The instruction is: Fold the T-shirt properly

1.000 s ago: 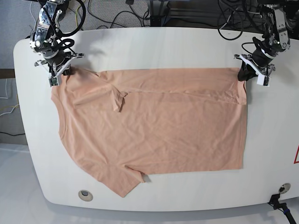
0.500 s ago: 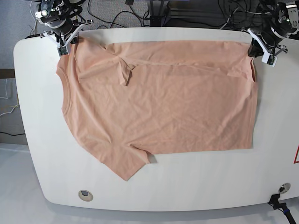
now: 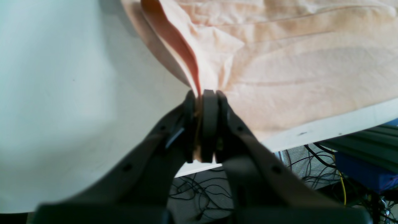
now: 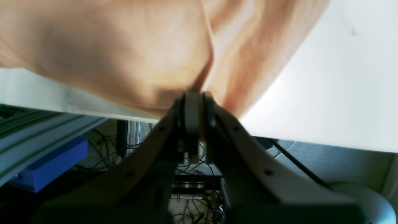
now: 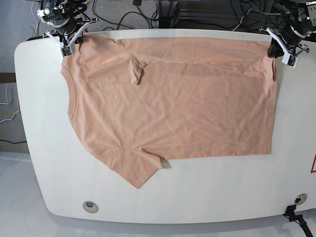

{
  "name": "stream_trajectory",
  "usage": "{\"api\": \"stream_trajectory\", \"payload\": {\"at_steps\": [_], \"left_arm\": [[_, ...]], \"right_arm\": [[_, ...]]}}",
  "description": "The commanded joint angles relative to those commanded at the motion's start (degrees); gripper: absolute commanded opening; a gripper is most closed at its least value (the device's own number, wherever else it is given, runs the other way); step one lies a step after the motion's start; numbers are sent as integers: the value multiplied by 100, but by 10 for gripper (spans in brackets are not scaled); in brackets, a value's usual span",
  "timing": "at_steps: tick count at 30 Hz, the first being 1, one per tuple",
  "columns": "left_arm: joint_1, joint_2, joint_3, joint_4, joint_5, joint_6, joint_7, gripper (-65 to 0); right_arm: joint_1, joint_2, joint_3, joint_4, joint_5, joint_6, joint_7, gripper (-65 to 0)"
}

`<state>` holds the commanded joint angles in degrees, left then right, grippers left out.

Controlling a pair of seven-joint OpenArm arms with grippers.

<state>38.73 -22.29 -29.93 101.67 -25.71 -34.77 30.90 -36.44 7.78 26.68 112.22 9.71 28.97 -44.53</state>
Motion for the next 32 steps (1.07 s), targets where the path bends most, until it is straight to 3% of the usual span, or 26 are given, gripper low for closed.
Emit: {"api": "stream_trajectory", "payload": {"at_steps": [1,4,6,14,22,26,32], "left_arm": [[9,0,-9,0,0,0,0,-642],[18,0,-26,26,0,0,0,-405],[18,0,-132,26,0,0,0,-336],[0,0,-571,167,0,0,0,-333],[-229,0,-624,501,0,0,0,-333],[-440,18,-598,501,0,0,0,-333],[-633,26,-589,501,0,0,0,-333]], "right_arm": [[0,0,0,0,0,0,0,-559],[0,0,0,18,0,0,0,-448],[9,9,0,62,0,0,0,-407],[62,18,-9,299,0,0,0,-386],[519,35,-9,316,0,9,0,-387],[844,18,-9,316,0,185,0,-387],[1213,9,-18,308,0,193,0,-387]]}}
